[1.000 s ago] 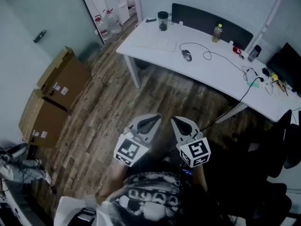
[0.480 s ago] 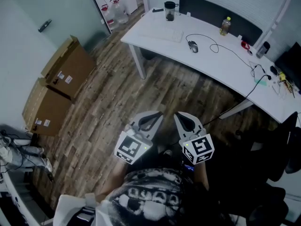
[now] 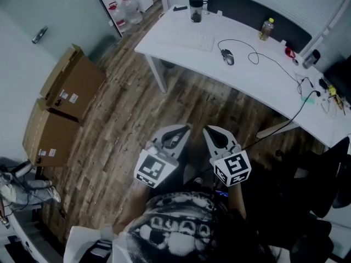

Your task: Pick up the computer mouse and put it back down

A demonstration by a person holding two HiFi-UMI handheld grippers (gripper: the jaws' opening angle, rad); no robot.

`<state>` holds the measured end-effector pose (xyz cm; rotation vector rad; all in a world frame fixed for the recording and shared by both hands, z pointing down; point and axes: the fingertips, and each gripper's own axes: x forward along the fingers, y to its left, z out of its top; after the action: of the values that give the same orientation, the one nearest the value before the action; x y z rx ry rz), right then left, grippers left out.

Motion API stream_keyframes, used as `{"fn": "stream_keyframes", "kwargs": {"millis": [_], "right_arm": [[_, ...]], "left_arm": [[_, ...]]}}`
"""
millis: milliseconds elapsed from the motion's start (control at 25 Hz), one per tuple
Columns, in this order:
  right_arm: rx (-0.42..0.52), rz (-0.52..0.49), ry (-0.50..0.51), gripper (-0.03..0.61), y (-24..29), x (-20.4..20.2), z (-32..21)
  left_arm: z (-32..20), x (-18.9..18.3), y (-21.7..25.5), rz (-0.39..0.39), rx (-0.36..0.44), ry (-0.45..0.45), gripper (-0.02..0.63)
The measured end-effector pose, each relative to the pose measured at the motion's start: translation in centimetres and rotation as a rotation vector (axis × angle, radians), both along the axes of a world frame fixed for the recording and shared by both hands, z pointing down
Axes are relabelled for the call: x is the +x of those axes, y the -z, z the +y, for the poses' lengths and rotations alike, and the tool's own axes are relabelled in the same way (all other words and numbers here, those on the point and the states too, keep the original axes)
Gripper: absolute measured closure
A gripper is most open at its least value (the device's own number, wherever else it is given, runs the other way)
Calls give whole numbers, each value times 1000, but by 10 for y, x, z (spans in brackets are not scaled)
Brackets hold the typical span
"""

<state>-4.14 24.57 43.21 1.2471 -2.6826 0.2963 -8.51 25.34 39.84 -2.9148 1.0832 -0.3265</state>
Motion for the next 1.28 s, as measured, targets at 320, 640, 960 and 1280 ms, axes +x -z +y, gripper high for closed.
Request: {"fn": "stream_keyframes", "kwargs": {"millis": [320, 640, 960, 1280], "right_arm": [[-12, 18, -50, 581, 8, -35, -112], [-38, 48, -108, 581, 5, -61, -191], [-72, 66, -186, 581, -6, -65, -228], [-109, 71, -261, 581, -18, -40, -246]], "left_arm": [[-121, -39, 11, 1, 21, -48, 607], [-207, -68, 7, 14, 7, -95, 607], [-254, -74, -2, 27, -14, -170, 607], [-276, -49, -15, 27, -48, -237, 607]]}}
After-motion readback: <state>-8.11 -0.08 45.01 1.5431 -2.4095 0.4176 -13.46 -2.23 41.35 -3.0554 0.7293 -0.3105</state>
